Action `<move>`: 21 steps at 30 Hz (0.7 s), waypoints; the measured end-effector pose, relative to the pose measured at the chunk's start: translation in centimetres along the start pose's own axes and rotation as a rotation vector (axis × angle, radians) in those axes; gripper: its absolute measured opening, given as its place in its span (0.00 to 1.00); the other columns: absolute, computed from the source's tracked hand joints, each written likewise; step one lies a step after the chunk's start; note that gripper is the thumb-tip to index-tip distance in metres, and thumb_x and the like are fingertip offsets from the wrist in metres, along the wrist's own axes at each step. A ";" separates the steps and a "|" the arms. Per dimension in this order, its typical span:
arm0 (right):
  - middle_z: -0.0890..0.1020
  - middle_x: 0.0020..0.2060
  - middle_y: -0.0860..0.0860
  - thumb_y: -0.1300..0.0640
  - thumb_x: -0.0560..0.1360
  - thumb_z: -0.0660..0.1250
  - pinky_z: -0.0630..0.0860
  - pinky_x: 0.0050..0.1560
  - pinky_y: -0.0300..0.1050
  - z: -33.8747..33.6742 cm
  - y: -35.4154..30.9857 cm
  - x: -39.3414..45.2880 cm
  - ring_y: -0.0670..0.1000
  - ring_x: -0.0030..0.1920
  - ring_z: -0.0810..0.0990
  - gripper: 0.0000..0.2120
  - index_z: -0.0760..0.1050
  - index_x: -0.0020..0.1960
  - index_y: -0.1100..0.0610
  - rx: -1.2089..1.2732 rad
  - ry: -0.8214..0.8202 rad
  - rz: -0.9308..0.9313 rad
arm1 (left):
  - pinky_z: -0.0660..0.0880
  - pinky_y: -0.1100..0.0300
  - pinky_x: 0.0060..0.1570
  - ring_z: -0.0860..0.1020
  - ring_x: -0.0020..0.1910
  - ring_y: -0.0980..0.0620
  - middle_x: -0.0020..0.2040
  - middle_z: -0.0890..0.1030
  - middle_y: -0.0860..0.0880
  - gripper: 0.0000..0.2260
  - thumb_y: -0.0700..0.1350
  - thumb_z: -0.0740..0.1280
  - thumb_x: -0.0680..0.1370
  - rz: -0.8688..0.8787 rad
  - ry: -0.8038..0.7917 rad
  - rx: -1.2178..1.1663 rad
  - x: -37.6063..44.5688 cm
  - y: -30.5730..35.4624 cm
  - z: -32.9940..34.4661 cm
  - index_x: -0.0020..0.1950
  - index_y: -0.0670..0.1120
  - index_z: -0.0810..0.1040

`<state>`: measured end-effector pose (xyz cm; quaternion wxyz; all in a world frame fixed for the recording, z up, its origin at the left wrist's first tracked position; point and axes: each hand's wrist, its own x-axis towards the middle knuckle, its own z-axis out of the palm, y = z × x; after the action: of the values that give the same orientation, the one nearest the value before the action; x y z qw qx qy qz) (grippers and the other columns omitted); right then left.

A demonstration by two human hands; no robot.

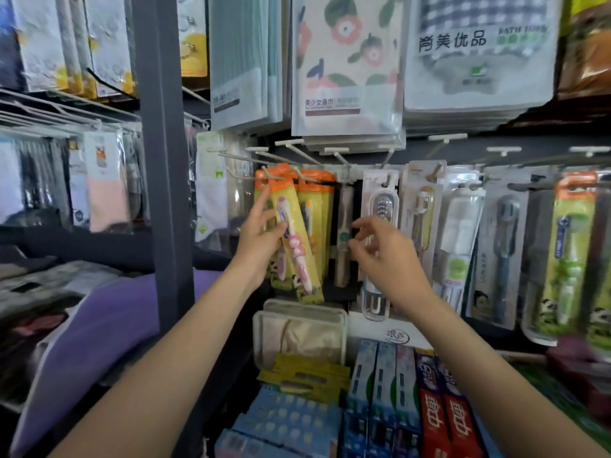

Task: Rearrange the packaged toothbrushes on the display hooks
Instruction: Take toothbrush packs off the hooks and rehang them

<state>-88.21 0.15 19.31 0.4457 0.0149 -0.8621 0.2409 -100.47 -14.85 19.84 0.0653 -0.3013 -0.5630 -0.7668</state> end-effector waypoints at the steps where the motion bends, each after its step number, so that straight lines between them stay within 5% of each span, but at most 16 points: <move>1: 0.78 0.48 0.50 0.58 0.76 0.64 0.75 0.44 0.43 -0.6 0.3 -0.2 0.49 0.41 0.78 0.12 0.73 0.59 0.57 -0.008 0.016 0.004 | 0.74 0.54 0.54 0.76 0.52 0.54 0.54 0.76 0.52 0.30 0.30 0.59 0.77 0.006 0.006 0.075 0.2 0.1 0.0 0.73 0.56 0.60; 4: 0.78 0.47 0.50 0.60 0.76 0.64 0.76 0.43 0.41 -2.6 1.2 -1.1 0.48 0.42 0.78 0.11 0.74 0.58 0.57 -0.030 0.066 0.024 | 0.73 0.61 0.50 0.75 0.50 0.52 0.56 0.74 0.48 0.25 0.31 0.61 0.76 0.051 0.180 0.366 -0.2 -0.3 -0.1 0.70 0.50 0.66; 8: 0.78 0.47 0.50 0.63 0.75 0.63 0.71 0.41 0.29 -5.7 3.3 -3.4 0.45 0.43 0.76 0.10 0.74 0.56 0.59 -0.055 0.208 0.074 | 0.69 0.54 0.60 0.71 0.57 0.46 0.60 0.67 0.43 0.16 0.33 0.65 0.74 0.234 0.453 0.545 -3.6 -2.0 2.0 0.60 0.40 0.70; 10: 0.76 0.49 0.51 0.64 0.75 0.63 0.72 0.43 0.28 -7.6 4.9 -4.5 0.46 0.45 0.75 0.10 0.74 0.56 0.60 -0.083 0.329 0.099 | 0.68 0.59 0.58 0.70 0.57 0.46 0.56 0.67 0.45 0.14 0.32 0.65 0.73 0.330 0.382 0.573 -5.4 -2.4 4.4 0.58 0.40 0.70; 14: 0.72 0.55 0.58 0.61 0.75 0.64 0.72 0.49 0.47 -11.4 9.0 -6.4 0.58 0.54 0.73 0.12 0.72 0.58 0.60 -0.216 0.541 0.273 | 0.63 0.74 0.56 0.67 0.57 0.55 0.55 0.66 0.51 0.16 0.33 0.64 0.73 0.388 0.144 0.561 -7.3 -2.2 10.3 0.59 0.44 0.69; 17: 0.71 0.57 0.61 0.59 0.74 0.66 0.70 0.56 0.53 -13.5 11.0 -7.2 0.61 0.58 0.70 0.18 0.68 0.61 0.64 -0.290 0.602 0.383 | 0.62 0.68 0.61 0.67 0.61 0.53 0.58 0.68 0.49 0.16 0.35 0.65 0.73 0.518 -0.039 0.583 -8.2 -1.9 14.3 0.60 0.45 0.71; 21: 0.71 0.63 0.58 0.56 0.73 0.70 0.70 0.59 0.52 -13.9 12.5 -6.8 0.58 0.62 0.70 0.29 0.61 0.68 0.61 -0.330 0.438 0.433 | 0.64 0.57 0.64 0.65 0.63 0.51 0.62 0.67 0.47 0.16 0.37 0.65 0.73 0.644 -0.233 0.675 -9.1 -3.1 17.8 0.60 0.48 0.75</move>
<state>-76.55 15.85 15.77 0.5551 -0.2923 -0.7565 0.1848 -87.51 0.16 15.66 0.3301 -0.5063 -0.6620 -0.4433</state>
